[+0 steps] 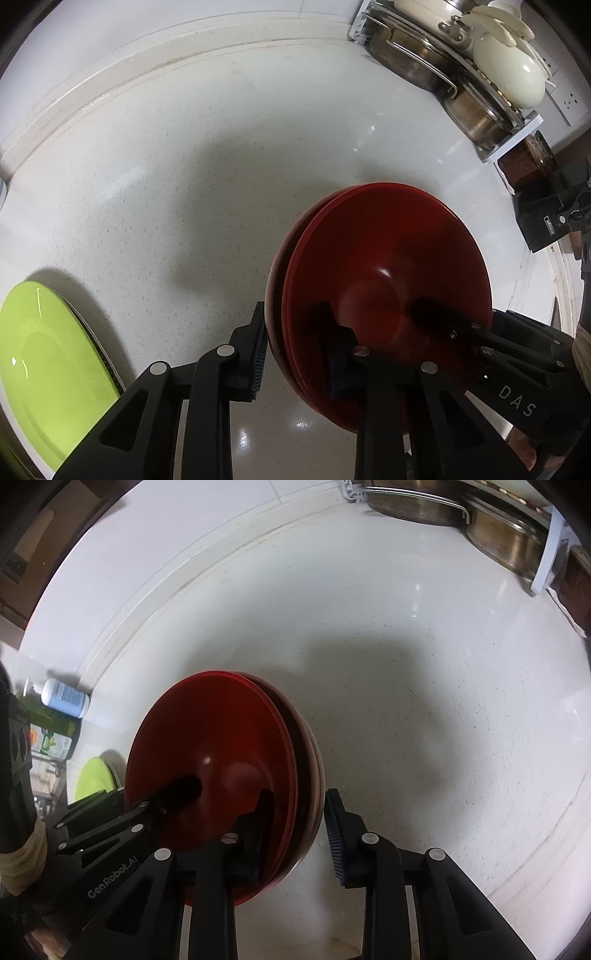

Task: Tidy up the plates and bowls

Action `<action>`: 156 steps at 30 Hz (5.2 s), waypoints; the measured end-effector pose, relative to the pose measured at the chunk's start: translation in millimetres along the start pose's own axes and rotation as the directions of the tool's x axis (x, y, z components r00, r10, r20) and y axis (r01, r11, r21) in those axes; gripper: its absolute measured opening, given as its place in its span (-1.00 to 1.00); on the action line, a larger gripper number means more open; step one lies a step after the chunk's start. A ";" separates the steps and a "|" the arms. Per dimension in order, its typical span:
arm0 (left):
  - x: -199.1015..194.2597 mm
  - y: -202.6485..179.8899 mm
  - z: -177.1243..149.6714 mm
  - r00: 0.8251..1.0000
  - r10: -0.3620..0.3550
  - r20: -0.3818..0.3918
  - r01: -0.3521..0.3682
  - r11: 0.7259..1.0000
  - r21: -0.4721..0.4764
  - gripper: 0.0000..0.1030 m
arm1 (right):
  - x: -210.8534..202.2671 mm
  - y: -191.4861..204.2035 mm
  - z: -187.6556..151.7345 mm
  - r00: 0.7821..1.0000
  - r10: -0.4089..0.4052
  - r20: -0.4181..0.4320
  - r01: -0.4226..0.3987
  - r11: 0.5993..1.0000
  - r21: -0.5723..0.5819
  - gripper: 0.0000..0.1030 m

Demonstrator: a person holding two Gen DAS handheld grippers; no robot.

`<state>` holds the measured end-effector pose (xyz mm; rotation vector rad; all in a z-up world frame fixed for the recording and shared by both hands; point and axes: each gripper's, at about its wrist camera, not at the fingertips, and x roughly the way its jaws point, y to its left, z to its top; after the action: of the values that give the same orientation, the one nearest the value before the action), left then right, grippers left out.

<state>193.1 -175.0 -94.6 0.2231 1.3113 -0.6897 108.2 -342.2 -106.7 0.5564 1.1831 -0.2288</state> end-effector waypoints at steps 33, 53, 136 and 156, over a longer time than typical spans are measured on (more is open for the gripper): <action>-118.3 115.4 -69.7 0.973 0.116 0.199 -0.049 0.948 -0.314 -0.50 | -43.8 131.2 -8.8 0.993 0.114 0.036 -0.101 0.960 -0.259 -0.53; -133.7 213.5 -138.9 0.968 0.230 0.095 -0.136 0.810 -0.571 -0.50 | 8.6 242.6 -49.9 0.958 0.182 -0.221 -0.267 0.847 -0.459 -0.53; -223.0 52.3 -329.7 0.645 0.543 0.538 -0.284 0.823 -0.491 1.00 | -143.5 151.5 -220.3 0.864 0.271 0.424 -0.004 0.846 -0.534 0.68; -260.2 -0.6 -378.6 0.538 0.586 0.606 -0.358 0.810 -0.465 1.00 | -207.7 106.9 -290.9 0.814 0.313 0.489 -0.015 0.854 -0.521 0.72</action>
<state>-137.8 110.3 47.4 0.0415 0.4914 -0.0518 -157.0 -123.8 38.7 0.1095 0.5648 0.0769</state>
